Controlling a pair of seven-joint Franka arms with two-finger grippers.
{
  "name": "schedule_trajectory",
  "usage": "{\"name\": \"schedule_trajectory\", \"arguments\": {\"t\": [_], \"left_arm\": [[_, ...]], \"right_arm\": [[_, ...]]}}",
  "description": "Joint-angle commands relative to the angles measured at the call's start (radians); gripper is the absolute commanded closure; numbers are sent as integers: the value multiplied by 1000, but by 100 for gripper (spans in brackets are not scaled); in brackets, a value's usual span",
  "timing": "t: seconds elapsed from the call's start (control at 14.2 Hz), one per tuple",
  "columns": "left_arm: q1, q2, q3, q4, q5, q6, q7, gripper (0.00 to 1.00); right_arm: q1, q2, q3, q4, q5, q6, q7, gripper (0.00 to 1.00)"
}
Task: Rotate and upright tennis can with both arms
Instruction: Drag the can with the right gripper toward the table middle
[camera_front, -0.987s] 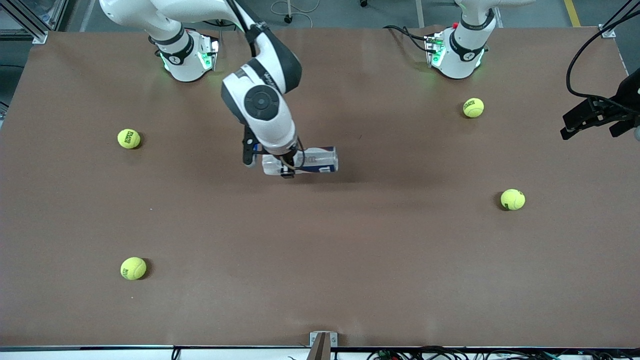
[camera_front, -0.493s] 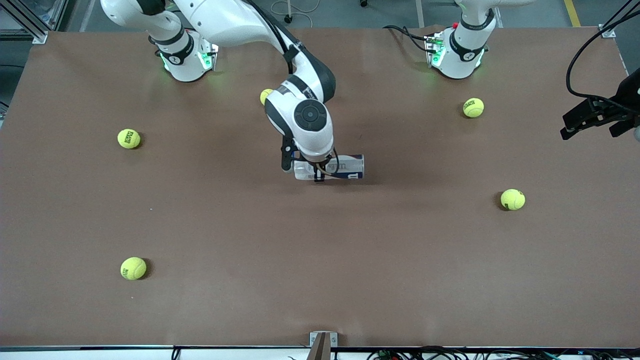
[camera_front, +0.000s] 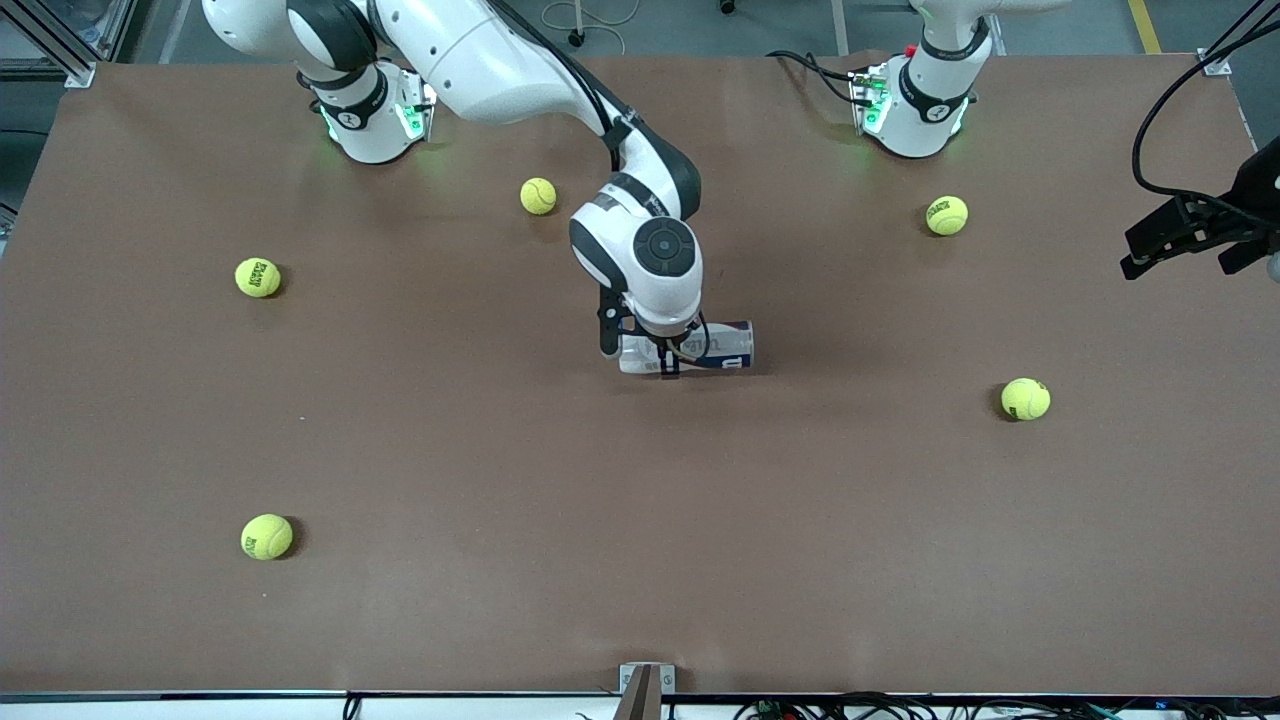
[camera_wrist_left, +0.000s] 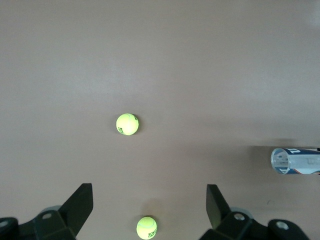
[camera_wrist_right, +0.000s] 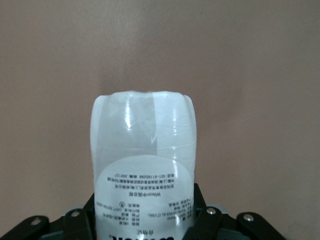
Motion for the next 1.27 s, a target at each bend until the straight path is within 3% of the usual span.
{"name": "schedule_trajectory", "arguments": {"t": [0.0,0.21,0.49,0.99,1.2], "left_arm": [[6,-2,-3,5,-9,-8,-6,0],[6,-2,-5,5,-9,-8,-6,0],[6,-2,-5,5,-9,-8,-6,0],[6,-2,-5,5,-9,-9,3,0],[5,12,-6,2,-1,-9,-6,0]], "right_arm": [[18,68,-13,84,-45,-14,31,28],[32,90,-12,94,-88,-4,27,22],[32,96,-12,96,-103,19,19,0],[20,79,-3,133,-107,7,-29,0],[21,64,8,166,-100,-59,-30,0]]}}
